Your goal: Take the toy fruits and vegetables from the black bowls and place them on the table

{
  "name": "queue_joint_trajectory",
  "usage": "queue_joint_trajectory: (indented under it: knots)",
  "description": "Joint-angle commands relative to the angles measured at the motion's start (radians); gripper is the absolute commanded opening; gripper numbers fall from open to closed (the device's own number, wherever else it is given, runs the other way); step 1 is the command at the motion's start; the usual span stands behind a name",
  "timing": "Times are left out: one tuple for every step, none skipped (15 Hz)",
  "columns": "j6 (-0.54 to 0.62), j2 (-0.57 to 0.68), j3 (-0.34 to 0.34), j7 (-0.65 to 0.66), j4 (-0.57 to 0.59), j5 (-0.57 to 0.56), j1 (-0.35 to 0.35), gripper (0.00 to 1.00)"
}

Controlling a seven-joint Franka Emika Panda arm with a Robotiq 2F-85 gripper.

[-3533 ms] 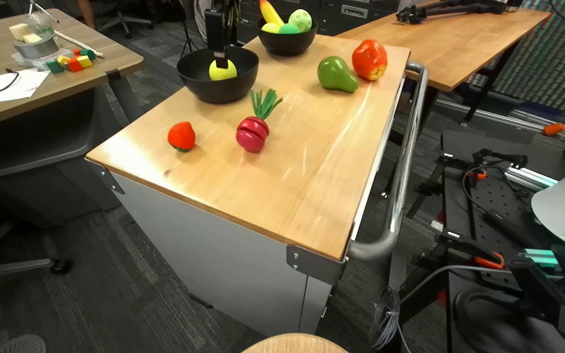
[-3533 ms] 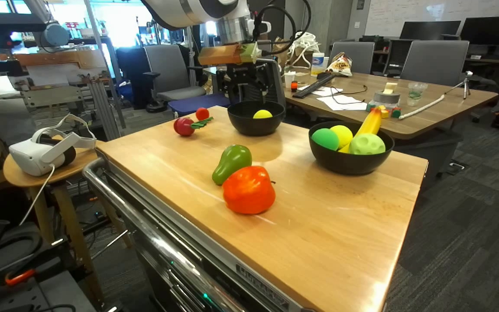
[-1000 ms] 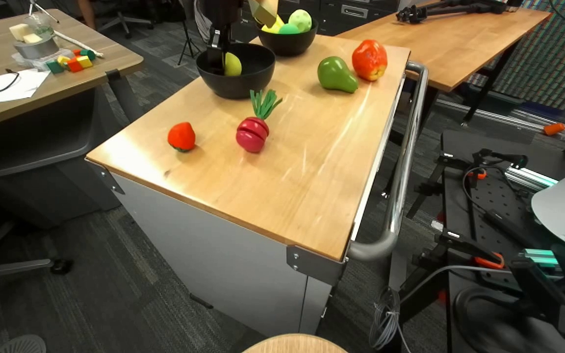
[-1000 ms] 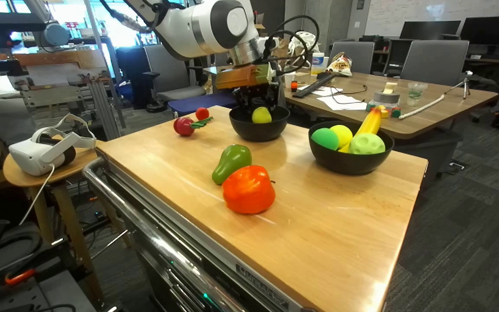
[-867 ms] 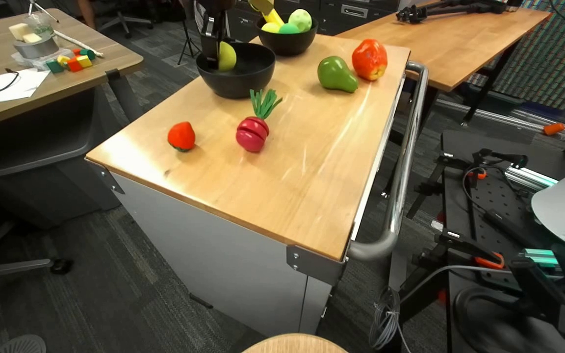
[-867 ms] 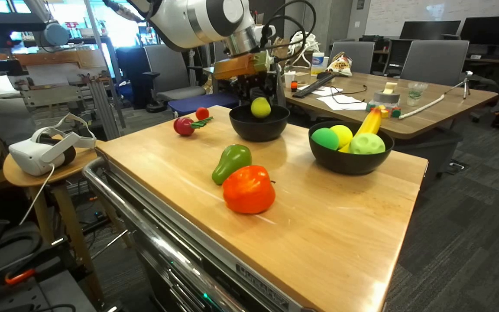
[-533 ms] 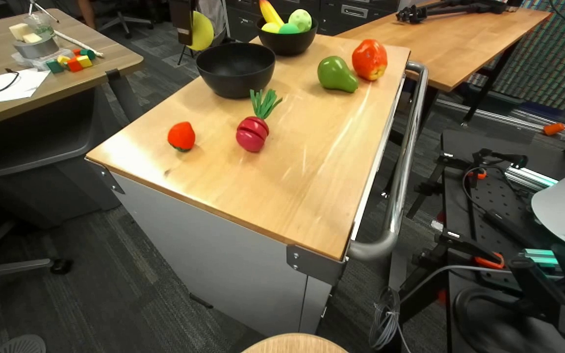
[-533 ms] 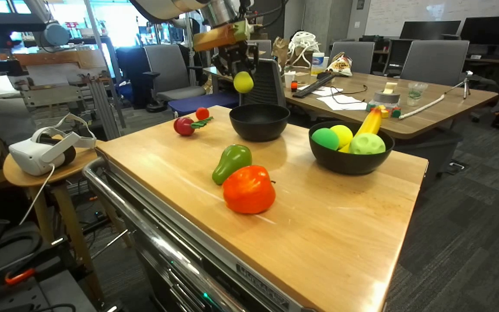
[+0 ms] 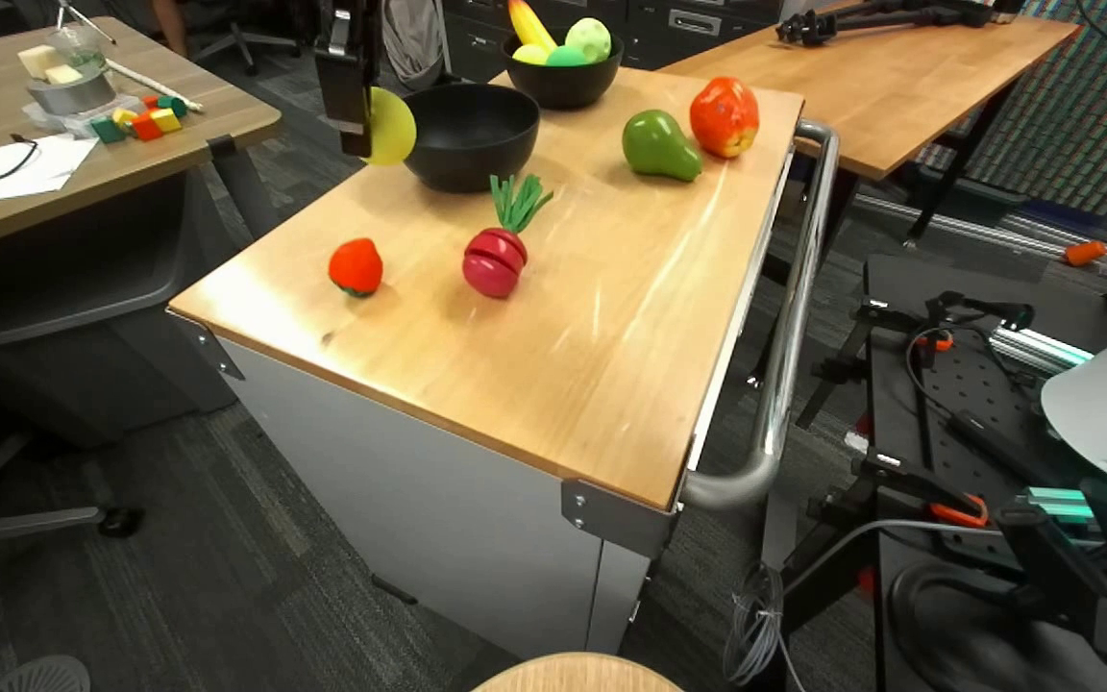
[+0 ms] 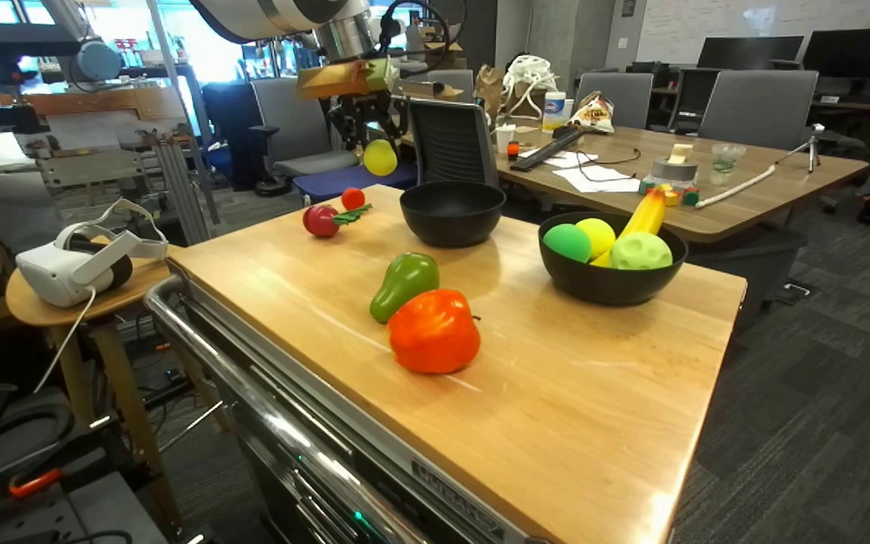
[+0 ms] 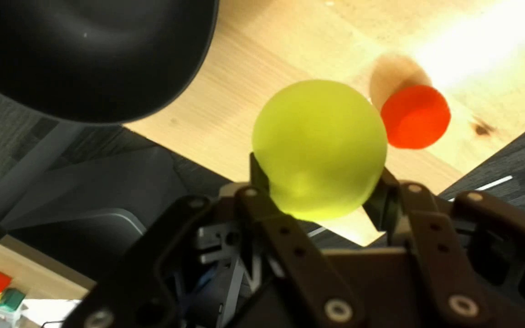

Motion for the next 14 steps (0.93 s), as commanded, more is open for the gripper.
queue_joint_trajectory:
  knots:
    - [-0.037,-0.003,0.011,-0.022,-0.022,0.059,-0.011,0.25]
    - [-0.042,-0.002,0.012,-0.023,-0.029,0.069,-0.011,0.25]
    - [-0.048,-0.002,0.016,-0.026,-0.036,0.083,-0.012,0.25]
    - [-0.051,-0.001,0.017,-0.027,-0.042,0.09,-0.01,0.25]
    - [-0.06,0.0,0.018,-0.029,-0.048,0.096,-0.009,0.25]
    - [-0.062,-0.001,0.018,-0.028,-0.055,0.095,-0.007,0.25]
    - [-0.067,-0.001,0.018,-0.025,-0.063,0.093,-0.006,0.25]
    - [-0.072,-0.001,0.019,-0.024,-0.068,0.093,-0.005,0.25]
    - [-0.073,0.0,0.02,-0.024,-0.075,0.093,-0.005,0.25]
    - [-0.072,0.001,0.02,-0.022,-0.081,0.093,-0.005,0.25]
    - [-0.07,0.001,0.022,-0.026,-0.087,0.094,-0.006,0.25]
    - [-0.068,0.001,0.023,-0.026,-0.093,0.093,-0.005,0.29]
    - [-0.066,0.001,0.023,-0.024,-0.097,0.093,-0.005,0.64]
    - [-0.065,0.0,0.023,-0.021,-0.1,0.095,-0.005,0.74]
